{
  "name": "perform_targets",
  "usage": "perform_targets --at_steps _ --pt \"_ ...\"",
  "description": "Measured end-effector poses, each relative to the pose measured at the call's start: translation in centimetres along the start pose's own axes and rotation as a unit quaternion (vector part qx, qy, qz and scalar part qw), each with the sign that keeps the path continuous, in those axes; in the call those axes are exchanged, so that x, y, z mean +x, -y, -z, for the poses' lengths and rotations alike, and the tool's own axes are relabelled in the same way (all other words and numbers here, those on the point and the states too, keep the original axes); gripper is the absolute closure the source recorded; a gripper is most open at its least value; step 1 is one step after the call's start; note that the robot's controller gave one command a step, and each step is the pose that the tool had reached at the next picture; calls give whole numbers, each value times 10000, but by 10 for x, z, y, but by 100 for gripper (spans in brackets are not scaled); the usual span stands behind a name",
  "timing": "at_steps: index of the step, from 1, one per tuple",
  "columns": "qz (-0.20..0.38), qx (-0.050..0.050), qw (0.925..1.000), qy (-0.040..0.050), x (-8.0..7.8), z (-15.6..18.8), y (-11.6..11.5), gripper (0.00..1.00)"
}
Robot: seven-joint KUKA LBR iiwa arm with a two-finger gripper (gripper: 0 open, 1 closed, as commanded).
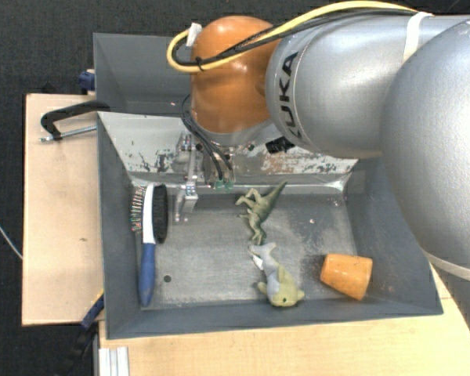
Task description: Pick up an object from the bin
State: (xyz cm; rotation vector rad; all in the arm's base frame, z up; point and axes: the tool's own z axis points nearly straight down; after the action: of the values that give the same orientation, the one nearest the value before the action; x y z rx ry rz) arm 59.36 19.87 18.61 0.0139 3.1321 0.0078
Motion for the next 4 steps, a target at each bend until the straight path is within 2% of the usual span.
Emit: perform_targets --at_steps 1,2,3,4 --pt "242 38 9997 -75 -3 -73 43 0" --pt "561 37 9984 3 -9 -16 145 0" --pt "606 -21 9981 125 -2 -80 174 0" --pt "-1215 17 9926 -8 0 -112 166 0"
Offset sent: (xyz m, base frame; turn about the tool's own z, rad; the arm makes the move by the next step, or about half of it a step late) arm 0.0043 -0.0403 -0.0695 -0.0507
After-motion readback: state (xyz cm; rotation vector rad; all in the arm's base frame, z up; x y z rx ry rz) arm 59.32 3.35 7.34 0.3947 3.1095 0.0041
